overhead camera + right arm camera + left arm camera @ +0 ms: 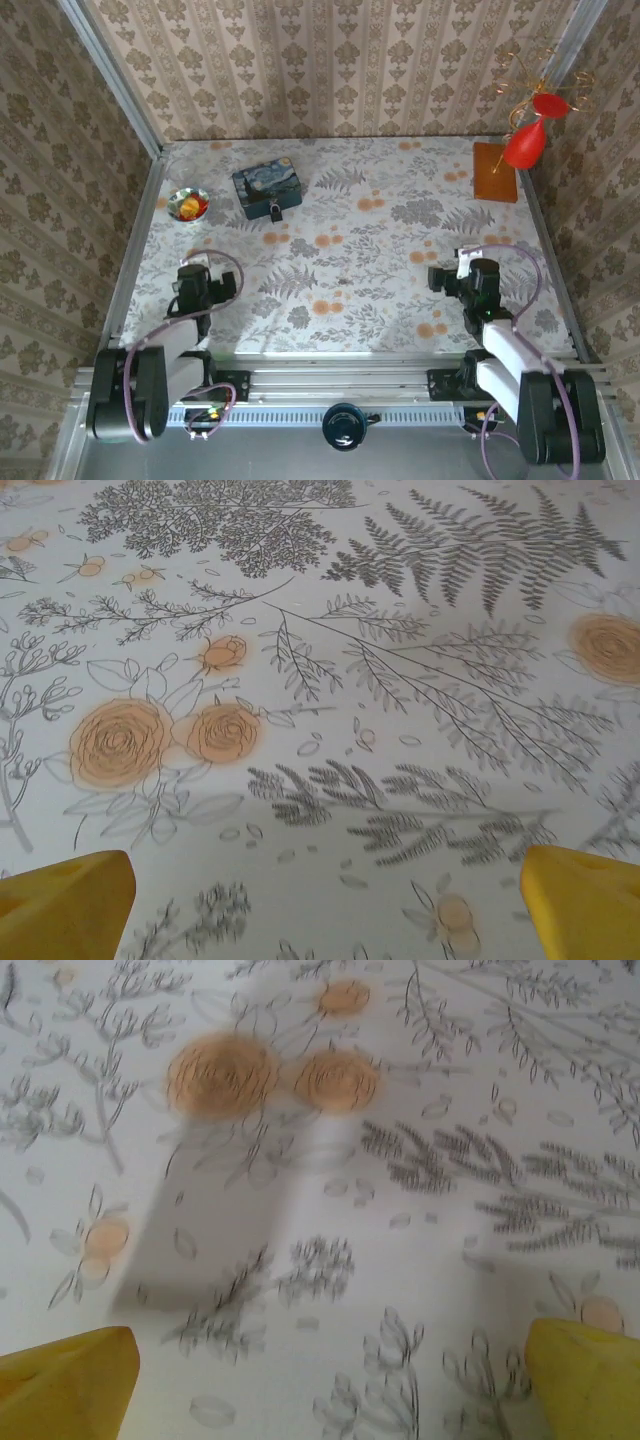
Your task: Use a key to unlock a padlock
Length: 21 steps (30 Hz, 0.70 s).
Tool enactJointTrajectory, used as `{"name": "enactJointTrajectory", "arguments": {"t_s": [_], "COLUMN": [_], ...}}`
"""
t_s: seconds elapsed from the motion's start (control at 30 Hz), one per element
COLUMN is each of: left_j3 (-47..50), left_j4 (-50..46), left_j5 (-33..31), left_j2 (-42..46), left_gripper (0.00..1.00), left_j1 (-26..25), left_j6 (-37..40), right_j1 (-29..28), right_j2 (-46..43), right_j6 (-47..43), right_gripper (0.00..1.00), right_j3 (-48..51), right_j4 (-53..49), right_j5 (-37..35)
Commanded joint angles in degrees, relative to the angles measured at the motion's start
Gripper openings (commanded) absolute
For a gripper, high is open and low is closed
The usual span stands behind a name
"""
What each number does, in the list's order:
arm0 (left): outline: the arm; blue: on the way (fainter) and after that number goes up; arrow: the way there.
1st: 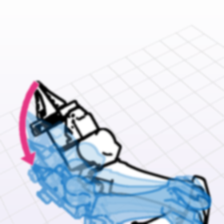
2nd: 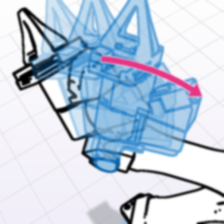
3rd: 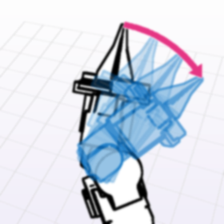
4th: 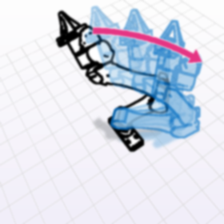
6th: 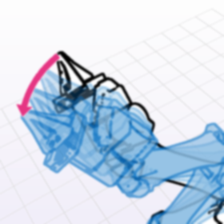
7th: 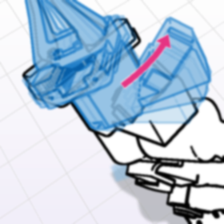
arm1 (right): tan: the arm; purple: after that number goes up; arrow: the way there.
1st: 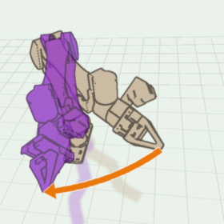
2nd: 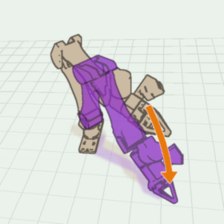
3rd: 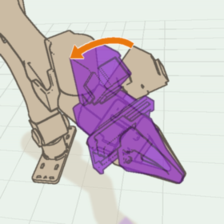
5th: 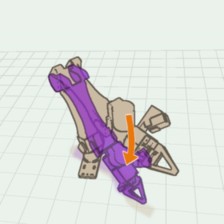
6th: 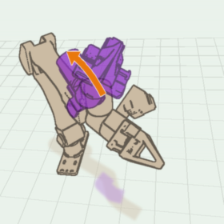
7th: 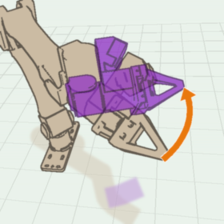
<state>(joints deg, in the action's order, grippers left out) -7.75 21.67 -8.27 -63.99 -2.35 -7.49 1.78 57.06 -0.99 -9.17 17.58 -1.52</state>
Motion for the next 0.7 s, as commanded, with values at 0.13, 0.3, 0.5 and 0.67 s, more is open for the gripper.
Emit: {"name": "enactJointTrajectory", "arguments": {"t_s": [0.13,0.3,0.5,0.67], "left_j3": [-13.0,-13.0,-12.9,-12.9], "left_j4": [35.4,35.5,35.7,35.7], "left_j5": [-4.5,-4.6,-4.7,-4.7], "left_j2": [-25.8,-25.8,-25.8,-25.8], "left_gripper": [1.0,1.0,1.0,1.0], "left_j1": [-2.1,-2.2,-2.3,-2.3], "left_j6": [11.7,11.8,11.9,11.9], "right_j1": [-3.8,-3.8,-3.8,-3.8], "right_j2": [30.5,30.5,30.5,30.5], "right_j6": [3.5,3.5,3.6,3.6], "right_gripper": [1.0,1.0,1.0,1.0], "right_j3": [-14.0,-14.1,-14.1,-14.0], "right_j4": [31.5,31.5,31.5,31.5], "right_j5": [-7.8,-7.8,-7.7,-7.7]}}
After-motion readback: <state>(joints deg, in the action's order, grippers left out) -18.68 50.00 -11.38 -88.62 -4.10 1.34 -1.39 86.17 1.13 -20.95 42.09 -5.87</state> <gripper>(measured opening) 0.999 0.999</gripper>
